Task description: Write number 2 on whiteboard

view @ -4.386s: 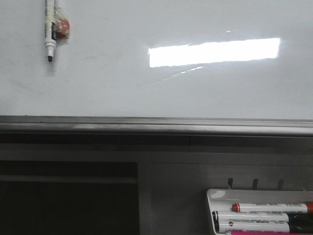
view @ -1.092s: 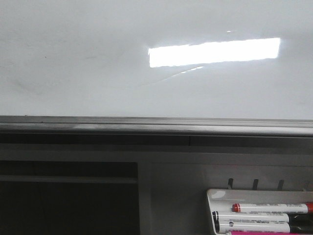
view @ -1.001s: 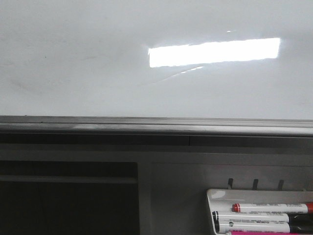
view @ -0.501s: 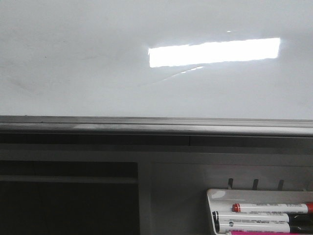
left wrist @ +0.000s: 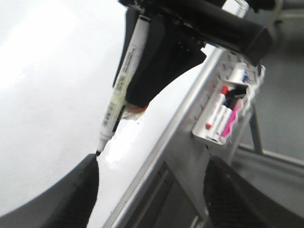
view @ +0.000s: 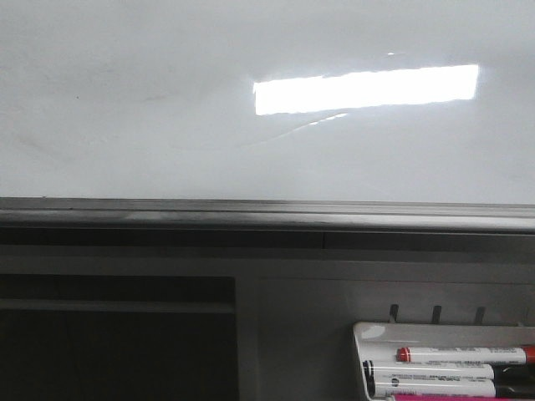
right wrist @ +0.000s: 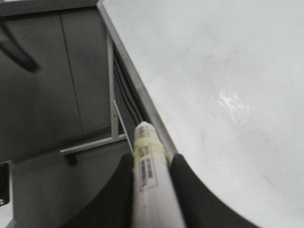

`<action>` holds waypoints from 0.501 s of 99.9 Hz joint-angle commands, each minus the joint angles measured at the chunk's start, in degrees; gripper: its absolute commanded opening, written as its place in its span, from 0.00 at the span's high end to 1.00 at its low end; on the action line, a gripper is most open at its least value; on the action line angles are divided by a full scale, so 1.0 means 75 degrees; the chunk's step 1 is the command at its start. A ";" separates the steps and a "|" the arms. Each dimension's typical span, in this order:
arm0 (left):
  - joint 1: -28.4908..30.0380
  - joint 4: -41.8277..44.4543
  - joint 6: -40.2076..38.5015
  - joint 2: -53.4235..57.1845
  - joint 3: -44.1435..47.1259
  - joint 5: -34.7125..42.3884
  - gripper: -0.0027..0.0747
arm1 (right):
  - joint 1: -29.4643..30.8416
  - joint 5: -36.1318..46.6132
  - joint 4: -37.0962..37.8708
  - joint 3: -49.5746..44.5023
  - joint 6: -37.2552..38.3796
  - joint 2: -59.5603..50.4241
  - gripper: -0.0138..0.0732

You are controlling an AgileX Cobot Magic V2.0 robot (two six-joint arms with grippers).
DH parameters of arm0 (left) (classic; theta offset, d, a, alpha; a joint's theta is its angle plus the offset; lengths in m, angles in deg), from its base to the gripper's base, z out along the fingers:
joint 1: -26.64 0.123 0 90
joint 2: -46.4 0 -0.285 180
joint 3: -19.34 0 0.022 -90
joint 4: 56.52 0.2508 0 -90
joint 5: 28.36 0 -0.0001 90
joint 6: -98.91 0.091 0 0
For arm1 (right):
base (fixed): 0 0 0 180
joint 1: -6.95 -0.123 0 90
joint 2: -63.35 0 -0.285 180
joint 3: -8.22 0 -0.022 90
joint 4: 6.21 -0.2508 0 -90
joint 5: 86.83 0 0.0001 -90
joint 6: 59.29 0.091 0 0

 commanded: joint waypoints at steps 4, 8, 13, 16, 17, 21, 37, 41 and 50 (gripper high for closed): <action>-0.0053 0.0216 -0.1365 0.0863 0.0533 0.1813 0.40 | 0.0600 0.0571 0.0079 0.0275 0.0005 -0.0130 0.93; -0.0053 0.0334 -0.1854 0.1233 0.0891 0.2339 0.42 | 0.0827 0.0619 0.0093 0.0275 0.0005 -0.0092 0.93; -0.0053 0.0476 -0.2392 0.1648 0.1338 0.2946 0.47 | 0.1094 0.0745 0.0119 0.0275 0.0005 0.0050 0.93; -0.0053 0.0510 -0.2731 0.1862 0.1599 0.3263 0.50 | 0.1218 0.0812 0.0156 0.0275 0.0005 0.0141 0.93; -0.0053 0.0510 -0.2787 0.1962 0.1665 0.3338 0.51 | 0.1247 0.0828 0.0170 0.0275 0.0005 0.0164 0.93; -0.0053 0.0510 -0.3047 0.2239 0.2045 0.3716 0.58 | 0.1407 0.0903 0.0340 0.0275 0.0005 0.0324 0.93; -0.0053 0.0133 -0.3157 0.2844 0.3097 0.4260 0.95 | 0.1553 0.1190 0.1210 0.0275 0.0005 0.1028 0.93; -0.0053 -0.0015 -0.3157 0.2891 0.3218 0.4291 0.99 | 0.1553 0.1271 0.1280 0.0275 0.0005 0.1181 0.93; -0.0053 -0.0214 -0.3157 0.2891 0.3271 0.4291 0.99 | 0.1553 0.1495 0.1281 0.0275 0.0005 0.1399 0.93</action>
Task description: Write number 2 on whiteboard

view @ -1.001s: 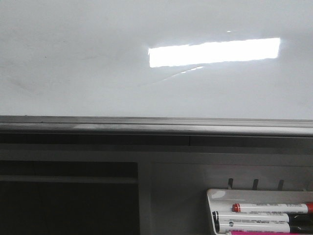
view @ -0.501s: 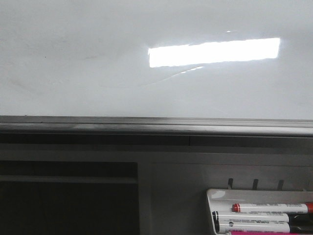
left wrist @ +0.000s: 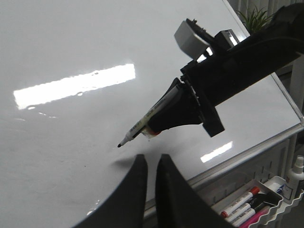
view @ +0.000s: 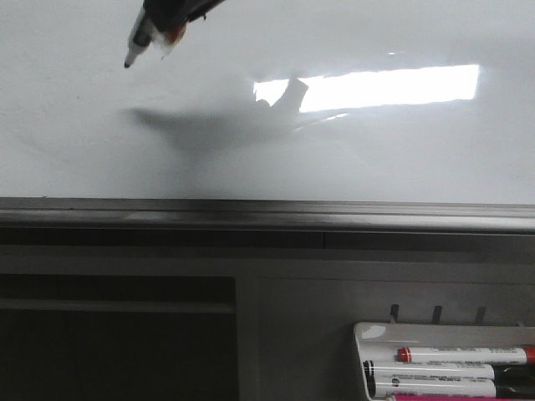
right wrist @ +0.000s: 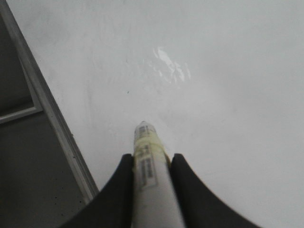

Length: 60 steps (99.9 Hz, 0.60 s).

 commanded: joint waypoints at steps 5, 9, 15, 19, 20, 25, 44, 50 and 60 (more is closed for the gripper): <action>-0.0053 -0.0383 -0.0128 -0.0088 -0.0118 0.0780 0.99 | 0.0046 0.1021 0.0178 0.0275 0.0005 -0.0009 0.93; -0.0053 -0.0396 -0.0128 -0.0088 -0.0118 0.0797 0.99 | 0.0046 0.1114 0.0178 0.0275 0.0005 0.0034 0.93; -0.0053 -0.0386 -0.0128 -0.0088 -0.0118 0.0831 0.99 | 0.0046 0.1201 0.0178 0.0275 0.0005 0.0114 0.93; -0.0053 -0.0386 -0.0128 -0.0088 -0.0118 0.0844 0.99 | 0.0046 0.1222 0.0178 0.0275 0.0005 0.0171 0.93; -0.0053 -0.0386 -0.0128 -0.0088 -0.0118 0.0844 0.99 | 0.0046 0.1222 0.0178 0.0275 0.0005 0.0195 0.93; -0.0053 -0.0386 -0.0128 -0.0088 -0.0118 0.0844 0.99 | 0.0046 0.1222 0.0193 0.0275 0.0005 0.0274 0.93; -0.0053 -0.0386 -0.0128 -0.0088 -0.0118 0.0844 0.99 | 0.0247 0.1173 0.0214 0.0275 0.0005 0.0483 0.93; -0.0053 -0.0386 -0.0128 -0.0088 -0.0118 0.0844 0.99 | 0.0404 0.1159 0.0214 0.0275 0.0005 0.0480 0.93; -0.0053 -0.0386 -0.0128 -0.0088 -0.0118 0.0844 0.99 | 0.0696 0.1038 0.0244 0.0377 0.0005 0.0480 0.93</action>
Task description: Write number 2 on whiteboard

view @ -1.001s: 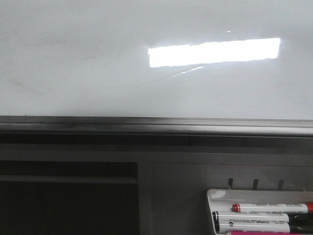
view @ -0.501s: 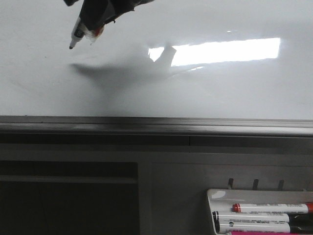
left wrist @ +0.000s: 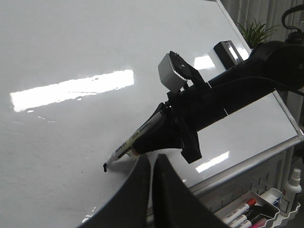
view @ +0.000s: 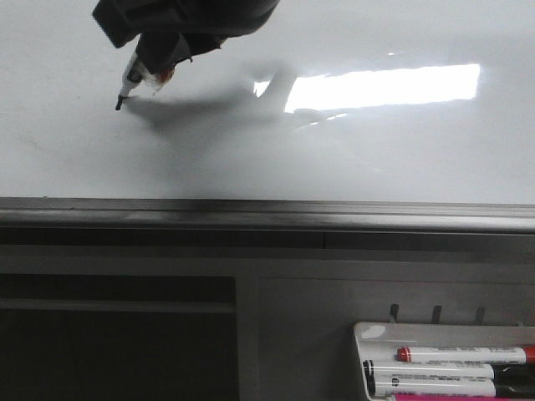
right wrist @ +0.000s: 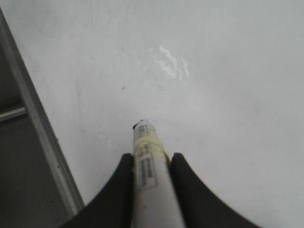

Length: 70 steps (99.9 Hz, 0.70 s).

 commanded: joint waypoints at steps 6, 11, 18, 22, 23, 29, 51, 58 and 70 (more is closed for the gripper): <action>-0.0053 -0.0175 -0.0083 -0.0088 -0.0170 0.0566 0.99 | 0.0560 0.0137 0.0175 0.0477 0.0005 -0.0247 0.93; -0.0053 -0.0175 -0.0083 -0.0088 -0.0170 0.0566 0.99 | 0.0737 -0.0087 0.0175 0.0679 0.0005 -0.0247 0.93; -0.0053 -0.0175 -0.0069 -0.0088 -0.0170 0.0566 0.99 | 0.0941 -0.0595 0.0262 0.1048 0.0005 -0.0247 0.92; -0.0053 -0.0175 -0.0069 -0.0088 -0.0170 0.0566 0.99 | 0.1030 -0.1000 0.0358 0.1273 0.0005 -0.0247 0.92; -0.0053 -0.0175 -0.0069 -0.0088 -0.0170 0.0566 0.99 | 0.1061 -0.1159 0.0391 0.1345 0.0005 -0.0247 0.92; -0.0053 -0.0175 -0.0069 -0.0088 -0.0170 0.0566 0.99 | 0.1176 -0.1809 0.0603 0.1585 0.0005 -0.0247 0.92; -0.0053 -0.0175 -0.0069 -0.0088 -0.0170 0.0566 0.99 | 0.1377 -0.3663 0.0964 0.1653 0.0345 -0.0405 0.92; -0.0053 -0.0175 -0.0069 -0.0088 -0.0170 0.0566 0.99 | 0.1360 -0.3778 0.0783 0.1547 0.0430 -0.0434 0.92; -0.0053 -0.0175 -0.0069 -0.0088 -0.0170 0.0566 0.99 | 0.1119 -0.3622 0.0072 0.1258 0.0430 -0.0434 0.92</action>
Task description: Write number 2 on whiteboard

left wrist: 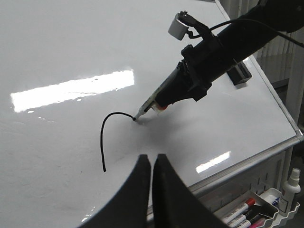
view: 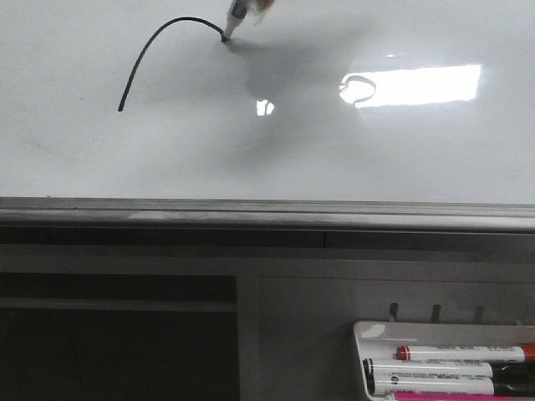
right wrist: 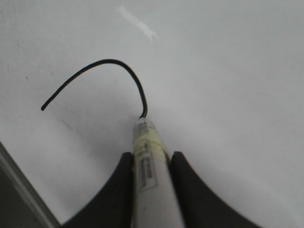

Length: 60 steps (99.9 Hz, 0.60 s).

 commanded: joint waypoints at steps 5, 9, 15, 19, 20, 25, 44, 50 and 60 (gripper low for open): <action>-0.0053 -0.0175 -0.0069 -0.0088 -0.0170 0.0559 0.99 | -0.0140 -0.0303 -0.0068 -0.0350 0.0032 -0.0037 0.92; -0.0053 -0.0175 -0.0069 -0.0088 -0.0170 0.0559 0.99 | -0.0291 -0.0138 -0.0209 -0.0484 0.0032 -0.0037 0.92; -0.0053 -0.0175 -0.0069 -0.0088 -0.0170 0.0559 0.99 | -0.0505 0.0152 -0.0351 -0.0741 0.0032 -0.0024 0.92; -0.0053 -0.0175 -0.0069 -0.0088 -0.0170 0.0559 0.99 | -0.0665 0.0391 -0.0408 -0.0887 0.0032 0.0015 0.92; -0.0053 -0.0175 -0.0069 -0.0088 -0.0170 0.0559 0.99 | -0.0691 0.0426 -0.0408 -0.0904 0.0032 0.0035 0.92; -0.0053 -0.0175 -0.0069 -0.0088 -0.0170 0.0559 0.99 | -0.0862 0.0597 -0.0423 -0.0956 0.0032 0.0137 0.92; -0.0053 -0.0175 -0.0069 -0.0088 -0.0170 0.0559 0.99 | -0.0901 0.0902 -0.0423 -0.0956 0.0386 0.0438 0.92; -0.0053 -0.0175 -0.0069 -0.0088 -0.0170 0.0559 0.99 | -0.0843 0.0914 -0.0423 -0.0956 0.0386 0.0423 0.92; -0.0053 -0.0188 -0.0069 -0.0088 -0.0170 0.0559 0.99 | -0.0663 0.0731 -0.0375 -0.0956 0.0386 0.0320 0.92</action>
